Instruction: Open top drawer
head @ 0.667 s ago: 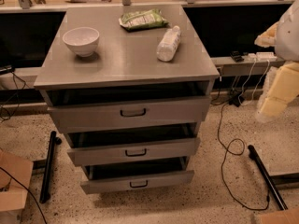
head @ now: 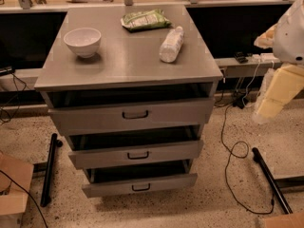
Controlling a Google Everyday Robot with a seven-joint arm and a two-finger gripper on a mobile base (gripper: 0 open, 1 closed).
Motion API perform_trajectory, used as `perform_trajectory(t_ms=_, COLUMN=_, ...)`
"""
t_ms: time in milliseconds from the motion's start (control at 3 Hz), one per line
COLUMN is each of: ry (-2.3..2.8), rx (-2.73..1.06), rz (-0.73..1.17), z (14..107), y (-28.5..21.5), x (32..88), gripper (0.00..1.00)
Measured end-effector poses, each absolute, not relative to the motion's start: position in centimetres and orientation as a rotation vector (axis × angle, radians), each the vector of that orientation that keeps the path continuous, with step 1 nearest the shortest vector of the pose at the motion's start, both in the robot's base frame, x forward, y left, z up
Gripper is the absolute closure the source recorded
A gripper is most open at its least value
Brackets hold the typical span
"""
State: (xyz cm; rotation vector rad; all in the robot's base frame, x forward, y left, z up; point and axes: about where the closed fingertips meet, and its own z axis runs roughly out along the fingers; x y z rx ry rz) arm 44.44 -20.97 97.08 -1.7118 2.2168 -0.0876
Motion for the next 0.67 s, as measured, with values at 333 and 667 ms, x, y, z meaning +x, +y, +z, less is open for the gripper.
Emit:
perform_trajectory(t_ms=333, ry=2.158, rx=-1.736, rz=-0.021, z=95.5, y=-18.8, x=45.6, gripper=0.00)
perform_trajectory(t_ms=667, ry=2.083, rx=-1.729, rz=0.123, z=93.0, y=-16.3, x=47.2, gripper=0.00)
